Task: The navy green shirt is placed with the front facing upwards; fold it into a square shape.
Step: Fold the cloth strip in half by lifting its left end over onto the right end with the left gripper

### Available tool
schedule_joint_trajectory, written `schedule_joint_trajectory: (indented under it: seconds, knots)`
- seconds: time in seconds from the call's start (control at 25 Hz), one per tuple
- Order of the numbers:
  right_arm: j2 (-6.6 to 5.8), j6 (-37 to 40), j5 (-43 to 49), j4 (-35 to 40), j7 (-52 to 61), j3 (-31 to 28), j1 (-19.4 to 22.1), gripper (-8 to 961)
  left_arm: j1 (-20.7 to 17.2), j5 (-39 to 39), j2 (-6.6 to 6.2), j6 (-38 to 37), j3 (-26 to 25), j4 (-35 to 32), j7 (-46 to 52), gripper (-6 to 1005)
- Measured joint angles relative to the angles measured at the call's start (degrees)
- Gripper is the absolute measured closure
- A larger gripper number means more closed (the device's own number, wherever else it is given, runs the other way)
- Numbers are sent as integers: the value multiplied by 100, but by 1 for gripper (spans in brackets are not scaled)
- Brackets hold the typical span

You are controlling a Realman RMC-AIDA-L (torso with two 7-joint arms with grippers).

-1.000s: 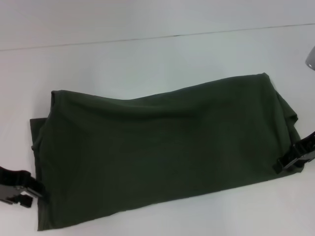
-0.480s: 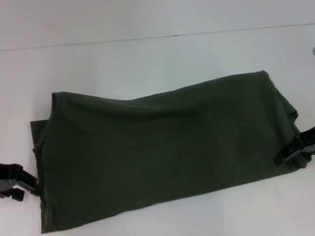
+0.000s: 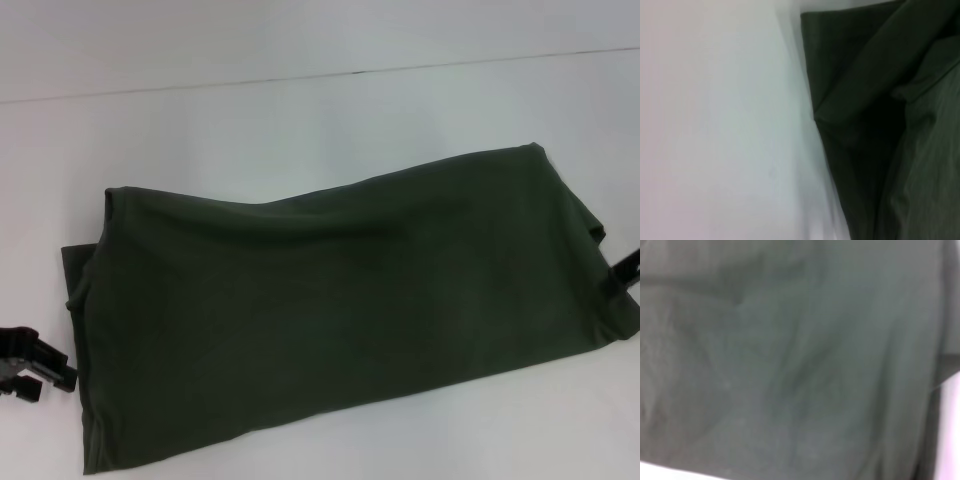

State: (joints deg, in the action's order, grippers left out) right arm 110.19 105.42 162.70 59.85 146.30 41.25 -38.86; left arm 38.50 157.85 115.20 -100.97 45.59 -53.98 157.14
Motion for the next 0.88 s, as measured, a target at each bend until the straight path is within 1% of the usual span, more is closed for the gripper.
schedule_joint_trajectory:
  seconds: [0.12, 0.24, 0.36, 0.48, 0.56, 0.72, 0.88]
  knots:
    - [-21, 94, -242, 376, 9, -156, 13, 150, -17, -12, -6, 21, -168, -92, -13, 537]
    - [-16, 21, -929, 433, -87, -371, -9, 151, -84, -106, 9, 48, -578, -300, -102, 538]
    - [52, -158, -1494, 276, -270, -378, -9, 152, -160, -334, 26, 61, -1102, -432, -267, 539]
    - [133, -443, -1743, -29, -516, -378, -35, 151, -257, -639, 33, 129, -1499, -368, -425, 540]
    - [156, -616, -1879, -244, -641, -375, -58, 151, -351, -860, 37, 243, -1593, -255, -483, 541]
    - [162, -850, -2046, -530, -752, -385, -88, 151, -616, -1298, 63, 338, -1606, -151, -645, 542]
    - [104, -929, -2089, -553, -697, -437, -56, 152, -750, -1362, 26, 275, -1556, -56, -775, 544]
